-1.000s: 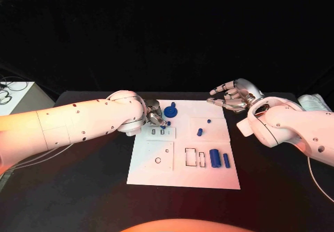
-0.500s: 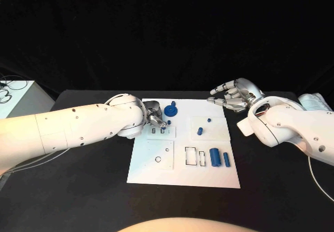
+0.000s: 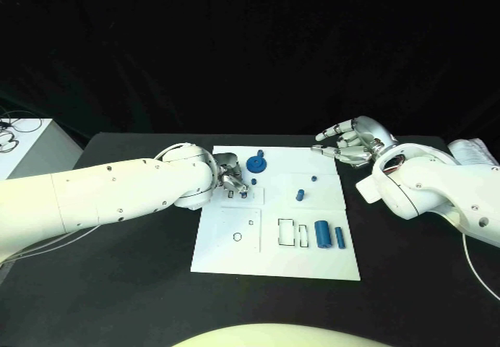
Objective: Assemble the parts on the task board
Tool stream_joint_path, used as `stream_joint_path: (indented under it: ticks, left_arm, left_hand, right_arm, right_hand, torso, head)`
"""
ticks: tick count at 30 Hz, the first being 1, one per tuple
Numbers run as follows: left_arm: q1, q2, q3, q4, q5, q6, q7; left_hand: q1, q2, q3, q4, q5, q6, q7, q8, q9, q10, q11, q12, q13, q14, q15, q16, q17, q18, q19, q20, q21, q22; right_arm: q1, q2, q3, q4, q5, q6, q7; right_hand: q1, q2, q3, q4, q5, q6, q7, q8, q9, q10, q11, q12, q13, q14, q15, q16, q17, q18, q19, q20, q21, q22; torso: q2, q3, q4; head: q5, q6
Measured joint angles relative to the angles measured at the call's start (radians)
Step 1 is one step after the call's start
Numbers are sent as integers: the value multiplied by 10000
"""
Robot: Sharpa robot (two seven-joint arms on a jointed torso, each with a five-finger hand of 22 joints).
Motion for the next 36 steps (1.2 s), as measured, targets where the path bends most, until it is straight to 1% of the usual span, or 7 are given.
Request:
stream_joint_path:
  ticks: [10,12,16,17,27,33,36]
  left_arm:
    - [-43,5,0,20,-65,-22,5]
    - [-52,7,1,27,-70,-27,13]
    - [-59,7,1,32,-78,-29,17]
    - [-60,8,1,34,-79,-29,17]
    - [-70,-13,-7,82,-88,-5,19]
    - [-75,-28,-9,91,-84,27,29]
    - [-76,-33,-9,91,-75,46,31]
  left_hand:
    - [9,9,0,0,-2,69,4,-26,-1,52,-20,-9,0,0,1,0,0,1,0,0,0,-1]
    - [9,9,0,0,-2,70,3,-27,-1,52,-20,-9,0,0,0,0,0,1,0,0,-1,-1]
    - [10,9,0,0,-6,70,3,-27,-1,52,-19,-9,-3,0,1,0,0,1,0,0,-1,-1]
    - [10,9,0,0,-7,71,2,-27,-2,52,-19,-9,-11,0,1,0,0,1,0,0,-1,-1]
    - [10,9,0,0,-9,72,2,-45,-14,52,-18,-9,-15,0,1,0,0,2,-1,0,-5,-2]
    - [10,9,0,0,12,72,2,-9,-16,51,-18,-10,-26,0,1,0,0,2,-1,0,-6,-3]
    - [10,10,0,0,12,71,2,-6,-15,51,-17,-10,-27,0,2,0,0,2,36,-37,-6,-3]
  right_arm:
    - [-3,-6,0,-3,-5,16,-14]
    - [-3,-6,0,-3,-10,20,-20]
    - [-6,-6,0,-3,-14,25,-32]
    - [-6,-5,0,-3,-15,25,-34]
    - [-11,-4,0,-10,-17,28,-49]
    - [-12,-4,0,-10,-18,29,-55]
    - [-12,-1,0,-10,-18,29,-56]
  right_hand:
    - [-4,-5,0,0,0,0,0,-1,0,0,0,0,2,0,0,0,0,0,0,0,0,-1]
    - [-40,-41,0,0,0,0,0,-1,0,0,0,0,2,0,0,0,0,0,0,0,0,-1]
    - [-42,-39,0,0,0,0,0,-2,0,0,0,0,1,0,0,0,0,0,0,0,0,-1]
    - [-82,1,0,0,0,0,0,-2,0,0,0,0,1,-1,0,0,0,0,0,0,0,-1]
    - [-81,0,0,0,0,0,0,-3,0,0,0,0,0,0,0,0,0,0,0,0,0,-2]
    - [-80,0,0,0,0,0,0,-3,0,0,0,0,-1,0,0,0,0,1,0,0,0,-3]
    - [-80,-1,0,0,-1,0,0,-4,0,0,0,0,-1,0,0,0,0,1,0,0,0,-3]
  torso:
    - [0,-1,-4]
    - [-1,-1,-3]
    - [-2,1,-4]
    - [-4,2,-4]
    - [-5,6,-8]
    - [-8,3,-1]
    - [-8,1,3]
  head:
    - [6,-23]
    - [6,-25]
    - [12,-37]
    - [12,-42]
    - [11,-67]
    - [56,-108]
    - [76,-116]
